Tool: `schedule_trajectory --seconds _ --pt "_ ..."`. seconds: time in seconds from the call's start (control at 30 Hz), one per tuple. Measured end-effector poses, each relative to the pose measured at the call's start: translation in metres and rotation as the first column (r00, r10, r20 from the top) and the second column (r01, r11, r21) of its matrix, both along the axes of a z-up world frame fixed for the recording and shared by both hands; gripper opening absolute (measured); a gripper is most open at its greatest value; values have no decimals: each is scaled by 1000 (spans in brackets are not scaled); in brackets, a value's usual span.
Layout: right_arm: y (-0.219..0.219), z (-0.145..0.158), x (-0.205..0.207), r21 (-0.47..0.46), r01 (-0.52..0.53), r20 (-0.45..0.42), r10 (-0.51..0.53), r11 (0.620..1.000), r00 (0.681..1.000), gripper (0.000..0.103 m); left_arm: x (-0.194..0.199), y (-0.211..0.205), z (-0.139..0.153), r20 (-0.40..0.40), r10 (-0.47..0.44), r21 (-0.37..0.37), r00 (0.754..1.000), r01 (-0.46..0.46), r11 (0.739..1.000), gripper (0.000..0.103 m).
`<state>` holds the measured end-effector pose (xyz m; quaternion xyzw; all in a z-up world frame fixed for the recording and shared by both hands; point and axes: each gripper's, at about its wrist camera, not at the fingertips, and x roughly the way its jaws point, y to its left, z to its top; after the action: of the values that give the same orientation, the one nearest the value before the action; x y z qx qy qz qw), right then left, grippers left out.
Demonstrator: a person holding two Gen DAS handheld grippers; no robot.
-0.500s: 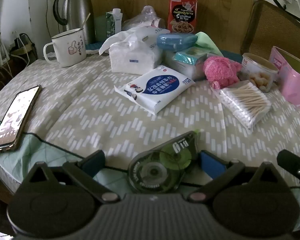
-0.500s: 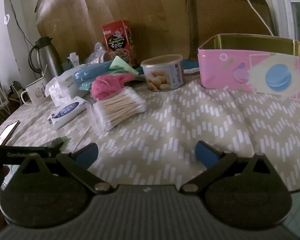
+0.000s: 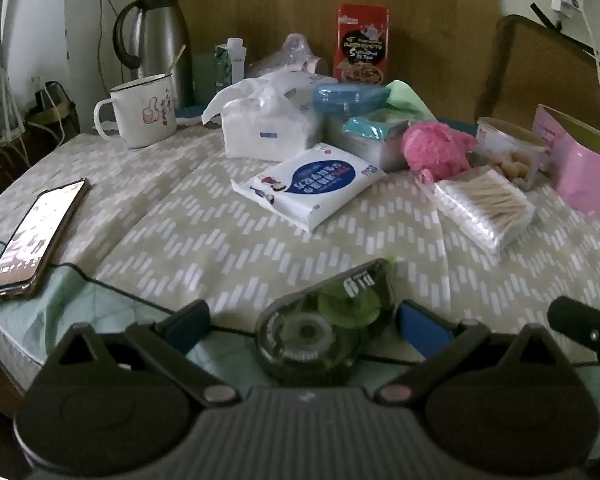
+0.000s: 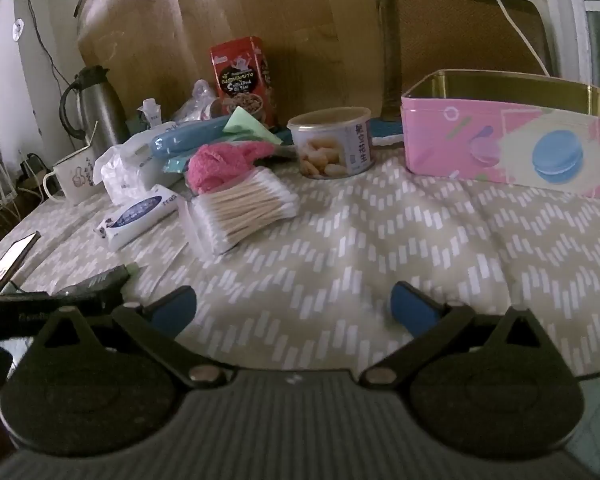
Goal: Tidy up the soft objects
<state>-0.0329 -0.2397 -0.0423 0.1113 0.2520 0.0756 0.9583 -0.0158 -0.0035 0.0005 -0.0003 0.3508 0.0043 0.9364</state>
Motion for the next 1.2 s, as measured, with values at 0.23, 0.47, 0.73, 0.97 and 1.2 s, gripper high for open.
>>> schedule_trajectory --seconds 0.23,0.47,0.73,0.97,1.2 --pt "-2 0 5 3 2 -3 -2 1000 1000 103 2 1 -1 1 -16 3 1000 16 1000 103" --pt "-2 5 2 -6 21 19 -20 1000 1000 103 2 -1 -1 -5 -23 20 1000 24 1000 103" --pt "1 23 -15 -48 18 169 -9 999 986 103 -8 -2 20 107 -25 25 994 23 999 103" --pt "3 22 -14 -41 -11 159 18 999 987 103 -13 -10 23 127 -51 42 991 46 998 103" --pt "4 22 -18 -46 -13 168 20 999 985 103 -15 -5 21 118 -38 24 992 36 999 103"
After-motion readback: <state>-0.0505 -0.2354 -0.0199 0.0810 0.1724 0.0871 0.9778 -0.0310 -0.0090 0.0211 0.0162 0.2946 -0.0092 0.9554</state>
